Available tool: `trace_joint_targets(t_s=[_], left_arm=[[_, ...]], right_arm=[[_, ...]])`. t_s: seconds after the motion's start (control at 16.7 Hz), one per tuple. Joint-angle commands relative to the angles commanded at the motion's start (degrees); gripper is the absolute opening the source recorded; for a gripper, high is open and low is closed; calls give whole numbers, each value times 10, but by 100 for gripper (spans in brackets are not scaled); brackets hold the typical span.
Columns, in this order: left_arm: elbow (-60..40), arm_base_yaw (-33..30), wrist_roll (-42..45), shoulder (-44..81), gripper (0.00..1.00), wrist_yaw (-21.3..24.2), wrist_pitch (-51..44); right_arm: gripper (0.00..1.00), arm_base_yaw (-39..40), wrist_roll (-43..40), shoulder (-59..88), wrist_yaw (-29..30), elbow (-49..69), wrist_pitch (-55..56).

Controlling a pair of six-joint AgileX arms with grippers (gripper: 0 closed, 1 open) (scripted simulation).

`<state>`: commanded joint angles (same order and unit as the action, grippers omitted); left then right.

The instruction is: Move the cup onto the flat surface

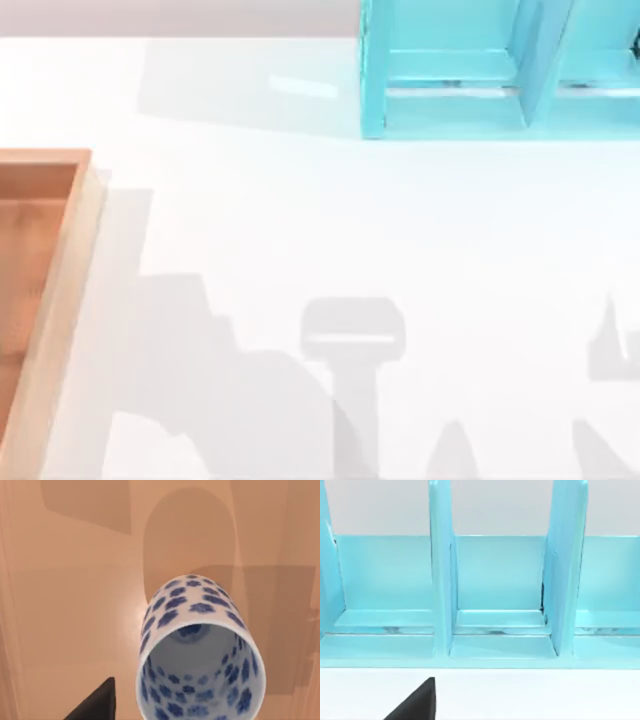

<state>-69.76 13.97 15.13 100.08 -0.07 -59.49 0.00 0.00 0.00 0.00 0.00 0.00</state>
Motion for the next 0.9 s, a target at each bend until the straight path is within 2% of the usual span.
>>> trace_joint_targets(t_s=[0.3,0.6,0.9], left_arm=[[60,2,2,20,100,0,81],[69,2,2,24,100,0,93],[69,2,2,24,62,0,93]], right_arm=[[100,0,0,0,0,0,0],[100,0,0,0,0,0,0],[100,0,0,0,0,0,0]])
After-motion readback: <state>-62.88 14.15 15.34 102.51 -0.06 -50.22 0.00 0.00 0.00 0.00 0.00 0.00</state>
